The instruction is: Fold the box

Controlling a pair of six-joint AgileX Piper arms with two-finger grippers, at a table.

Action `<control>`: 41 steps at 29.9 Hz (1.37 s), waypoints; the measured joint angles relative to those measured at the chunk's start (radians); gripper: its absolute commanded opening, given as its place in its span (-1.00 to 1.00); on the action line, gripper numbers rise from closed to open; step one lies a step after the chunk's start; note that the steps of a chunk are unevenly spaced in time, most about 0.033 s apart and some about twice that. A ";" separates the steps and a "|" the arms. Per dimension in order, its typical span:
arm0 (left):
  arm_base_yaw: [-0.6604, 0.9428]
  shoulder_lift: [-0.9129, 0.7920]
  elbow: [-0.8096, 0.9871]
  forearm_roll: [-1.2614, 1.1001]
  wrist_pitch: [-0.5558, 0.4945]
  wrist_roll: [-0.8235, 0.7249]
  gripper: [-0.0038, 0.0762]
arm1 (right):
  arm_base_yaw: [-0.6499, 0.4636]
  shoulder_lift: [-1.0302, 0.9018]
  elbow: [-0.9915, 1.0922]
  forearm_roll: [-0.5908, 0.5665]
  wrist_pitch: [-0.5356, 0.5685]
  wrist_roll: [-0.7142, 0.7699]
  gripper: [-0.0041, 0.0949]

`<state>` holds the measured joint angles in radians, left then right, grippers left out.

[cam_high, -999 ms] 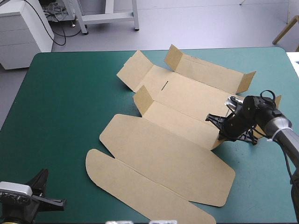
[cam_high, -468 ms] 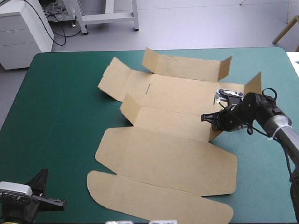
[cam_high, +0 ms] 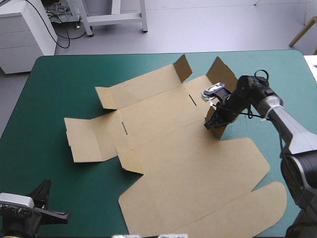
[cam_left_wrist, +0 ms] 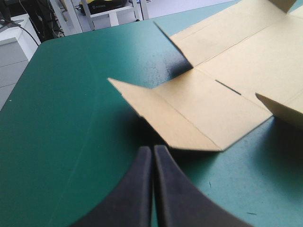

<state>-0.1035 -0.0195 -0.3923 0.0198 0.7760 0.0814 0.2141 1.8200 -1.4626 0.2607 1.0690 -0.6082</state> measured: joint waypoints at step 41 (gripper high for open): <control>0.000 0.000 0.000 -0.003 0.000 0.000 -0.93 | 0.371 0.222 -0.343 -0.151 -0.242 -0.538 0.81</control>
<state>-0.1035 -0.0195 -0.3923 0.0168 0.7760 0.0814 0.5851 2.0420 -1.8055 0.1095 0.8274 -1.1462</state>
